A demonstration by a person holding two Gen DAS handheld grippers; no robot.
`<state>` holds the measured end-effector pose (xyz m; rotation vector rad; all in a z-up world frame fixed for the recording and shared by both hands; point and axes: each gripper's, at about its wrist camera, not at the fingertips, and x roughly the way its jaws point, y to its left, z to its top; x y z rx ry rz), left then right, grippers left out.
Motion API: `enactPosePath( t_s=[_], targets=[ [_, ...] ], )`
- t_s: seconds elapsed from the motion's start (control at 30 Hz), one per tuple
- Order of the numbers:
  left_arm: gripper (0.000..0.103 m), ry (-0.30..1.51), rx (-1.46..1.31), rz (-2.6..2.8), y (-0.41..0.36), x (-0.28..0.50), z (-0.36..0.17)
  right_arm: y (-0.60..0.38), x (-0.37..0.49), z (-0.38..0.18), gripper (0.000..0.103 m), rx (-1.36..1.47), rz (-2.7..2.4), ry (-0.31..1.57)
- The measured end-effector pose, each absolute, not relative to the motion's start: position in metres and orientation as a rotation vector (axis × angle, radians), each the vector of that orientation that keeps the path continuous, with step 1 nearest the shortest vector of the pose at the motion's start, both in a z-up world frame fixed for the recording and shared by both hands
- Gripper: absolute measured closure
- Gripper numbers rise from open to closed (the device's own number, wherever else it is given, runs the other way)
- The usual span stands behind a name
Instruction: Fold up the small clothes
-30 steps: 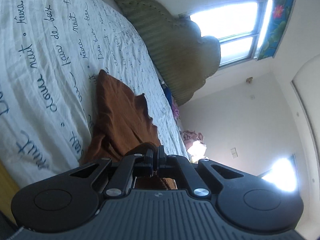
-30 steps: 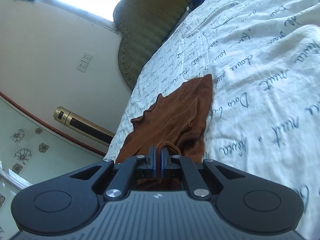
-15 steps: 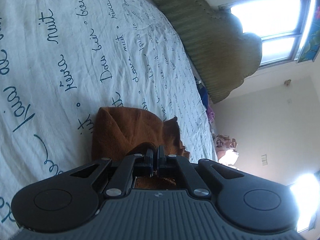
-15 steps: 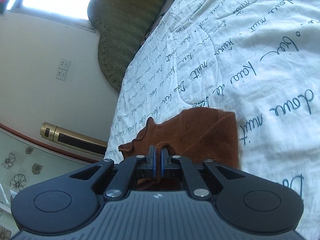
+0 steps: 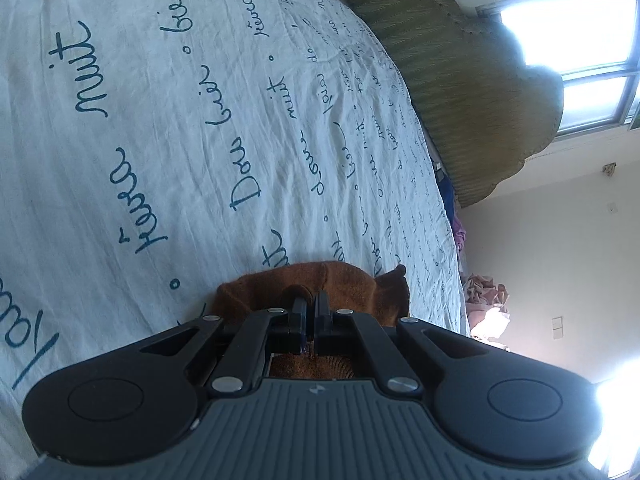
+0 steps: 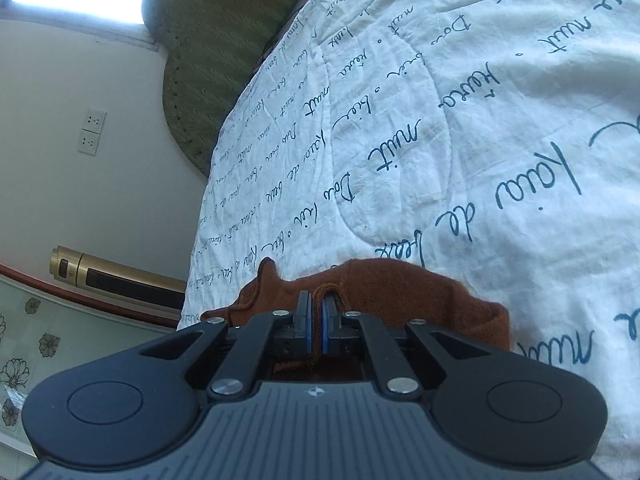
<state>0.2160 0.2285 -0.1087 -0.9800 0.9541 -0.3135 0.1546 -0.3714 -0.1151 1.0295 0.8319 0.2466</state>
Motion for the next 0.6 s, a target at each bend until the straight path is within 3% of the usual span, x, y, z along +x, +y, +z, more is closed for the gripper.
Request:
enactPosePath(
  t_s=[0.33, 0.4, 0.43, 0.47, 0.5, 0.53, 0.6],
  targets=[
    [0.1, 0.953, -1.055, -0.325, 0.227, 0.232, -0.119, -0.365, 0.166, -0.118, 0.095, 0.981, 0.266, 0.89],
    [0.1, 0.927, -1.089, -0.308, 0.233, 0.229, -0.12, -0.362, 0.165, -0.111, 0.08, 0.96, 0.274, 0.889],
    [0.09, 0.918, -1.081, -0.296, 0.237, 0.227, -0.117, -0.359, 0.164, -0.104, 0.074, 0.938, 0.286, 0.881],
    [0.073, 0.901, -1.069, -0.274, 0.241, 0.224, -0.111, -0.357, 0.162, -0.098, 0.052, 0.923, 0.293, 0.867],
    [0.069, 0.868, -1.067, -0.262, 0.247, 0.219, -0.105, -0.355, 0.159, -0.089, 0.02, 0.896, 0.3, 0.849],
    [0.068, 0.846, -1.069, -0.261, 0.252, 0.214, -0.099, -0.352, 0.155, -0.08, 0.006, 0.851, 0.292, 0.833],
    [0.068, 0.818, -1.036, -0.297, 0.254, 0.202, -0.081, -0.347, 0.144, -0.061, 0.001, 0.734, 0.262, 0.791]
  ],
)
